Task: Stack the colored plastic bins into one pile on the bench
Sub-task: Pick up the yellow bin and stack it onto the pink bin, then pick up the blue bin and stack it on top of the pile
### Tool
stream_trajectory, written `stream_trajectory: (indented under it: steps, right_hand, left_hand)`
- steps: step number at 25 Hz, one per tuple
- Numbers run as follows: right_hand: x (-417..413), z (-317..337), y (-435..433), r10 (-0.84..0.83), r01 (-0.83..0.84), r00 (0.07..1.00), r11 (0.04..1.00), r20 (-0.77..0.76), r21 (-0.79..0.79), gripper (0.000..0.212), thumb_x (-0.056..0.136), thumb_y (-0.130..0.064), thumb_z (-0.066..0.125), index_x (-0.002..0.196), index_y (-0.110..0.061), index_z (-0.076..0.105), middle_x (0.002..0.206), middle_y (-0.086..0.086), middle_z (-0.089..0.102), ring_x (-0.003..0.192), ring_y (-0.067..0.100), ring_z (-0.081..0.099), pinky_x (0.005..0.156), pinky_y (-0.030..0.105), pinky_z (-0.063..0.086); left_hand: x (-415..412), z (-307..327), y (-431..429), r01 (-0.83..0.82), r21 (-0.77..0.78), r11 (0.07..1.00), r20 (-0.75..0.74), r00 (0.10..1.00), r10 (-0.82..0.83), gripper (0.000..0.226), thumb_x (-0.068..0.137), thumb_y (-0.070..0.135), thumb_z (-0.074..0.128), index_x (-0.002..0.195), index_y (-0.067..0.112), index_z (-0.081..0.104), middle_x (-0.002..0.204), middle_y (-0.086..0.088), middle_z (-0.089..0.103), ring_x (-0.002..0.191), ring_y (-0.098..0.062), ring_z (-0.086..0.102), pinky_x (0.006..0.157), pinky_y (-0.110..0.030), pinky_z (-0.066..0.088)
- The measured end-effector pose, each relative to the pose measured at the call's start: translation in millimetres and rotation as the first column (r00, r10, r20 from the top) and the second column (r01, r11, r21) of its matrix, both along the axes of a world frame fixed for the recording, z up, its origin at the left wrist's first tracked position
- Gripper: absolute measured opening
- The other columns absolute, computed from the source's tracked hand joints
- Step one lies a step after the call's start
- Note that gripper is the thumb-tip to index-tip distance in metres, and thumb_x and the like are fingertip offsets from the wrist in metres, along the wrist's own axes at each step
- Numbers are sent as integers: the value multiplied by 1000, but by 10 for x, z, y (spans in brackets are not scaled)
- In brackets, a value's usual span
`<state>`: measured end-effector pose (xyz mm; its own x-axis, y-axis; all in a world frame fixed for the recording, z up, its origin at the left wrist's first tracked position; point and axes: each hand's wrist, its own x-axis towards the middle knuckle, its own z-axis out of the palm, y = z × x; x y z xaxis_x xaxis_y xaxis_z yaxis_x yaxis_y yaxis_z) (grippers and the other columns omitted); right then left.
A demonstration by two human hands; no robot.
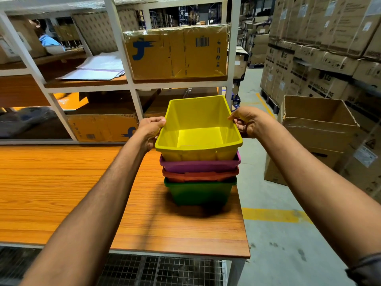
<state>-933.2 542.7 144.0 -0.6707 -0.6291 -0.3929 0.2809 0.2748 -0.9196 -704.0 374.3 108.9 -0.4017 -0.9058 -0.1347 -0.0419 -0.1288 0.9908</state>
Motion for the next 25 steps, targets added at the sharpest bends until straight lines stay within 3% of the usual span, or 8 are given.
stream_trajectory:
  steps: [4,7,9,12,14,17,21,25]
  right_hand:
    - [53,-73,53,-5,5,1000,999,-6,39,15,96,1,57,87,-10,59,70,1,56,52,8,57,43,20,55]
    - [117,-67,123,-8,9,999,1000,-37,19,10,97,0,57,100,-10,60,79,3,60,55,9,63,36,18,48]
    - [122,-75,150,-36,36,992,999,-121,-7,19,94,0,61,111,-8,62,102,9,68,82,16,69,46,21,52]
    - [186,-92,239,-134,98,885,990,-447,-103,29,88,0,67,116,-4,69,122,19,67,114,31,63,80,32,53]
    - [333,-82,385,-139,23,815,978,-562,-208,37,86,-2,70,122,-13,69,118,7,70,113,21,65,88,31,55]
    - [634,-77,628,-40,-174,756,950,-653,-259,31,89,-7,72,118,-20,70,113,-5,71,103,10,67,78,20,55]
    - [999,-193,842,31,-328,686,905,-727,-270,30,89,-12,74,117,-21,70,107,-7,72,93,7,69,74,21,57]
    - [1449,-407,1001,119,-456,690,837,-714,-301,30,88,-10,74,115,-20,70,96,-5,71,85,9,67,74,20,54]
  left_hand:
    - [-13,-103,-37,-14,7,1000,20,1000,14,9,97,8,66,100,14,72,124,-20,69,114,-31,66,95,-43,58]
    - [-24,-102,-20,-42,-11,999,33,999,43,14,97,10,66,110,11,72,126,-17,69,114,-28,66,86,-39,60]
    - [6,-105,49,-75,-43,996,21,997,76,20,97,15,68,116,12,72,125,-13,69,111,-23,67,72,-29,59]
    - [119,-94,256,-157,-223,962,12,986,164,30,95,21,70,125,17,69,125,-4,67,116,-18,63,82,-27,56]
    - [230,-72,505,-207,-342,917,-59,978,198,32,95,21,70,126,20,67,120,3,65,115,-11,61,86,-25,55]
    - [396,-104,903,-249,-477,843,-122,968,217,31,94,21,70,125,23,67,117,3,67,110,-7,63,86,-21,55]
    - [659,-242,1338,-307,-570,762,-112,948,298,32,94,20,69,126,21,66,120,5,68,111,-7,63,89,-23,54]
    - [1069,-489,1803,-340,-610,716,-34,914,404,32,95,21,69,125,26,63,123,6,66,111,-11,62,88,-31,51]
